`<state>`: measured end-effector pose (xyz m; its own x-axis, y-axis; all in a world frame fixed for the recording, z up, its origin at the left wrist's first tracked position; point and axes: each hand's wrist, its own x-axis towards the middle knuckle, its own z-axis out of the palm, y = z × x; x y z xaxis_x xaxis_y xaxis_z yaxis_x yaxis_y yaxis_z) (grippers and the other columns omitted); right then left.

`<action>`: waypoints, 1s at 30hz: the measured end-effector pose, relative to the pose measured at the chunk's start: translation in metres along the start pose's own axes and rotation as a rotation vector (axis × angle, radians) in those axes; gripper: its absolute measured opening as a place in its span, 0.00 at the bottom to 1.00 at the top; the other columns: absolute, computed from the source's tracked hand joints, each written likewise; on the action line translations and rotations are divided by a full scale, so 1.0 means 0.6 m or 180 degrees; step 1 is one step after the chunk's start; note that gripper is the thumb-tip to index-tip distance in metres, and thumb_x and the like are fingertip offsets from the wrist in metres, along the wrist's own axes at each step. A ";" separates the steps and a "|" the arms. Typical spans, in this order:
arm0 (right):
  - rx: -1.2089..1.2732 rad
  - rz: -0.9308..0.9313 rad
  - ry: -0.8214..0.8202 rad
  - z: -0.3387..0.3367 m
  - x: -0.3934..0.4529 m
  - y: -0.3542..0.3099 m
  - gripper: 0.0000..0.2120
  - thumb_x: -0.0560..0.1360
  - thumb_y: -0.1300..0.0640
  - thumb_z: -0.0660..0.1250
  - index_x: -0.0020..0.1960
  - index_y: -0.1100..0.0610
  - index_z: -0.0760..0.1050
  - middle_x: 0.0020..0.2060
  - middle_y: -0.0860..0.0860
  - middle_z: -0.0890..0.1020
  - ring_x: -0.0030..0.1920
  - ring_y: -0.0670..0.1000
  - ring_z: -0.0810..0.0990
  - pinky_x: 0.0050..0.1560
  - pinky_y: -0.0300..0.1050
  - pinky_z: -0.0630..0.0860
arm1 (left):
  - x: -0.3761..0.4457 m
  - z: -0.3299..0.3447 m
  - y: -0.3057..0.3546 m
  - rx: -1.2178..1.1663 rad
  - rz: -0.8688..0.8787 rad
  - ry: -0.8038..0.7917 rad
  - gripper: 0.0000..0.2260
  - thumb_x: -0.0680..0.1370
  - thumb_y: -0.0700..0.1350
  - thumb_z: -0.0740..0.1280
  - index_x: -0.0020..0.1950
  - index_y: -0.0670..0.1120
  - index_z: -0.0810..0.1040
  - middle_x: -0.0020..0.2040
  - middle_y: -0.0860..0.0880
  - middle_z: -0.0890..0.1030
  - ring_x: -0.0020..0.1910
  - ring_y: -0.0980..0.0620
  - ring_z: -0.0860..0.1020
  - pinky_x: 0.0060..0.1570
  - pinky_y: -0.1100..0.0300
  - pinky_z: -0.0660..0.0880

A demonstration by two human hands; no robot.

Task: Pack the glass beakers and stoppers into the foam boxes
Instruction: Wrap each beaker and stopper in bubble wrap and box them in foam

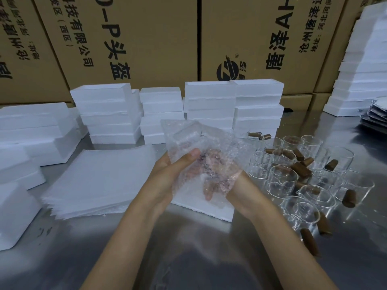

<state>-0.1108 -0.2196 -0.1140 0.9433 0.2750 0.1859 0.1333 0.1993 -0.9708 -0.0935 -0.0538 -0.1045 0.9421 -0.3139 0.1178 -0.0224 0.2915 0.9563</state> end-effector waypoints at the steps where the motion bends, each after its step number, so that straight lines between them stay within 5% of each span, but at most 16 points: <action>1: -0.0155 -0.0081 -0.0003 0.001 -0.002 -0.001 0.20 0.76 0.45 0.67 0.63 0.55 0.76 0.43 0.53 0.85 0.33 0.59 0.80 0.31 0.43 0.76 | -0.001 0.003 -0.001 0.0029 0.0016 0.0020 0.21 0.75 0.48 0.74 0.67 0.47 0.77 0.62 0.47 0.82 0.62 0.48 0.80 0.65 0.50 0.74; 7: -0.0430 -0.0048 -0.0076 0.005 -0.012 0.001 0.07 0.76 0.44 0.67 0.48 0.42 0.83 0.43 0.53 0.85 0.43 0.62 0.80 0.37 0.44 0.78 | 0.000 0.003 -0.004 -0.0078 -0.0078 0.0292 0.35 0.67 0.50 0.80 0.72 0.49 0.71 0.64 0.47 0.81 0.63 0.46 0.79 0.68 0.46 0.71; 9: -0.0649 0.0032 0.0065 0.007 -0.009 -0.006 0.08 0.72 0.40 0.68 0.41 0.39 0.84 0.37 0.48 0.86 0.39 0.50 0.85 0.36 0.37 0.78 | -0.001 0.000 -0.002 -0.0108 -0.0162 0.0508 0.44 0.62 0.53 0.83 0.75 0.51 0.68 0.67 0.49 0.79 0.64 0.47 0.78 0.66 0.45 0.72; 11: -0.0395 0.0155 0.0609 0.002 -0.001 -0.013 0.11 0.72 0.43 0.68 0.34 0.45 0.84 0.30 0.46 0.82 0.30 0.43 0.79 0.32 0.38 0.76 | 0.000 -0.008 0.002 -0.0269 -0.0056 0.0555 0.40 0.63 0.49 0.82 0.72 0.50 0.70 0.64 0.47 0.81 0.61 0.45 0.80 0.63 0.45 0.75; 15: -0.0094 -0.0053 0.1738 -0.025 0.006 -0.024 0.15 0.76 0.40 0.65 0.39 0.47 0.84 0.43 0.59 0.84 0.40 0.51 0.78 0.50 0.51 0.79 | 0.001 -0.016 0.017 -0.0558 0.0208 0.0691 0.32 0.68 0.39 0.78 0.70 0.46 0.71 0.59 0.41 0.82 0.56 0.40 0.81 0.59 0.42 0.77; 17: 0.0435 -0.0361 0.1980 -0.036 0.002 -0.028 0.14 0.78 0.43 0.65 0.45 0.50 0.84 0.43 0.61 0.82 0.41 0.51 0.77 0.50 0.53 0.76 | 0.000 -0.017 0.018 -0.0789 0.0148 0.0678 0.31 0.71 0.39 0.76 0.72 0.45 0.70 0.63 0.40 0.80 0.61 0.39 0.80 0.62 0.42 0.76; 21: 0.0638 -0.0151 0.1190 -0.039 0.005 -0.032 0.25 0.70 0.48 0.71 0.65 0.56 0.73 0.54 0.52 0.79 0.52 0.52 0.80 0.57 0.51 0.77 | 0.003 -0.022 0.021 -0.1460 0.0017 0.0797 0.21 0.74 0.43 0.74 0.66 0.46 0.75 0.66 0.41 0.78 0.65 0.40 0.77 0.68 0.39 0.70; 25: -0.0410 0.0463 0.0260 -0.009 0.001 -0.011 0.37 0.66 0.46 0.77 0.71 0.49 0.67 0.63 0.45 0.78 0.61 0.44 0.80 0.66 0.49 0.75 | 0.002 -0.017 0.028 -0.1833 0.0034 0.0701 0.30 0.76 0.47 0.72 0.75 0.41 0.68 0.70 0.38 0.74 0.70 0.39 0.73 0.71 0.43 0.68; 27: -0.0747 0.0284 0.0091 0.010 0.002 0.001 0.30 0.69 0.42 0.75 0.67 0.51 0.75 0.60 0.44 0.82 0.59 0.42 0.81 0.63 0.47 0.77 | -0.001 -0.006 0.025 -0.1691 0.0064 0.0490 0.26 0.78 0.46 0.70 0.74 0.40 0.69 0.70 0.37 0.74 0.68 0.38 0.74 0.65 0.45 0.74; 30: -0.0745 -0.0133 0.0686 0.023 0.005 0.003 0.12 0.75 0.46 0.72 0.54 0.52 0.85 0.49 0.47 0.87 0.51 0.47 0.84 0.48 0.39 0.79 | -0.001 -0.002 0.022 -0.1405 0.0085 0.0125 0.17 0.79 0.43 0.69 0.67 0.40 0.74 0.64 0.37 0.77 0.64 0.37 0.76 0.63 0.45 0.75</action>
<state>-0.1119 -0.2052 -0.1132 0.9749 0.0605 0.2144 0.2161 -0.0225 -0.9761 -0.0942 -0.0486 -0.0925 0.9553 -0.2691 0.1224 0.0902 0.6597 0.7461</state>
